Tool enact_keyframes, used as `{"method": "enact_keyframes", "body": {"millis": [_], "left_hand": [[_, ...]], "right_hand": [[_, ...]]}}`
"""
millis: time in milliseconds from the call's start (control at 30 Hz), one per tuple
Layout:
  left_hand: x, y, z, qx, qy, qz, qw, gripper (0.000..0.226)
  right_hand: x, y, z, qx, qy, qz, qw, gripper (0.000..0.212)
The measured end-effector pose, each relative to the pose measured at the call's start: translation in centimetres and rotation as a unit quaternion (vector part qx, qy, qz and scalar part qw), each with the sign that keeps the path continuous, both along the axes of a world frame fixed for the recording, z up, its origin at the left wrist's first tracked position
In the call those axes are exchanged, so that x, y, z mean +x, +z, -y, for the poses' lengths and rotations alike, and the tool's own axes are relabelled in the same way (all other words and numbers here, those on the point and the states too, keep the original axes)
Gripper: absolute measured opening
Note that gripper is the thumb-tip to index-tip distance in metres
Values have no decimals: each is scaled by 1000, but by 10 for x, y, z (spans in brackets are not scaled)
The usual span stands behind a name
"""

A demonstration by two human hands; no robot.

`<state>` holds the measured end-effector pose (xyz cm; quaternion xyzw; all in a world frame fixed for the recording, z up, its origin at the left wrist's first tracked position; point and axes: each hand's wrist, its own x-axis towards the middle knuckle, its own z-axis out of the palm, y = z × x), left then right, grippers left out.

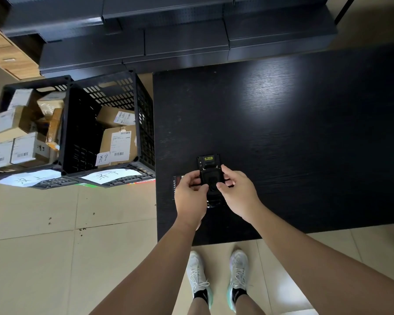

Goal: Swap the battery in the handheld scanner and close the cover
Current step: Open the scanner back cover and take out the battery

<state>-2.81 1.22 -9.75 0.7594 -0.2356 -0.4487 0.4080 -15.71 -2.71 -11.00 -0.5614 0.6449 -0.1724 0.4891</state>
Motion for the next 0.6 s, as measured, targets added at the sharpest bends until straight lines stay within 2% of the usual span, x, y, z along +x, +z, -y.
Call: {"method": "enact_keyframes", "body": {"millis": [167,333,433,600], "left_hand": [[-17,8,6,-7,1,-8,1000,40],[-58,13,20,1,-48,-22,999,44],[-85,8,22,7,-69,-41,997,45],[-112,-6,19,41,-135,-47,989,52]], "right_hand": [[-16,12,6,-11,-10,0,1000,59],[-58,21,14,-4,-77,-7,997,60],[-80,21,13,-4,-120,-21,993,50],[-99,5,6,2,-122,-62,991,49]]}}
